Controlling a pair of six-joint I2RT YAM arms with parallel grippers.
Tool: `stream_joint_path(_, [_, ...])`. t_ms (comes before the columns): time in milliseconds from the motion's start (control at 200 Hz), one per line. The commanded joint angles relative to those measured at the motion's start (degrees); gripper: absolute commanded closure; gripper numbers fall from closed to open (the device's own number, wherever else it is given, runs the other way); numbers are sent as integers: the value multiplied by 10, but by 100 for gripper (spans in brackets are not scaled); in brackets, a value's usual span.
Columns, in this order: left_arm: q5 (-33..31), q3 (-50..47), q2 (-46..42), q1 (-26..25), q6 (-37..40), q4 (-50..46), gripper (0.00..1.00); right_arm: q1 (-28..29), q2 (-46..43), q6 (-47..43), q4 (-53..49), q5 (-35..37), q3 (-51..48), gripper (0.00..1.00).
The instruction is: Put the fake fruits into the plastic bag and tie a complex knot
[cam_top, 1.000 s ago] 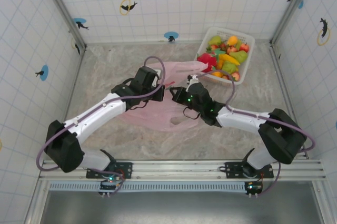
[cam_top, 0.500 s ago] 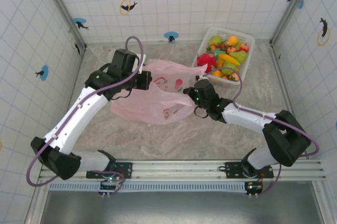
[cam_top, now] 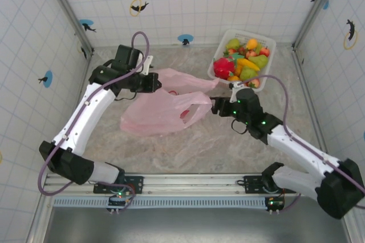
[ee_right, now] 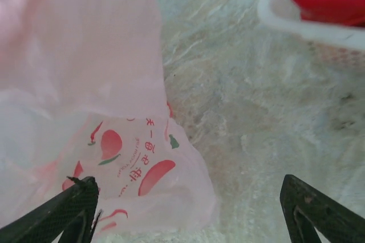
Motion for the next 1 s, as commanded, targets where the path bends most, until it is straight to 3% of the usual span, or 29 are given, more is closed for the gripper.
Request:
stream_joint_path(0, [77,-14,-19,6,-16,34,100,-50,-68,-37,-65,-30,-11,8])
stream_joint_path(175, [105,-29,-26,17,-45,64,100,-222,-87,-22,-169,-60,19,6])
stream_joint_path(295, [121,-45,-35,26,-69,95,100,-371,-20,-4,-151,-130,32,11])
stream_joint_path(380, [122,-53,-37,28,-82,110,100,-429,54,0,-131,-150,59,18])
stream_joint_path(721, [139,-64,-40,36,-102,142,100,-446,315,8,-61,-172,198,33])
stream_joint_path(991, [138,-68,-42,46,-102,145,100,-437,397,-28,-126,-160,263,63])
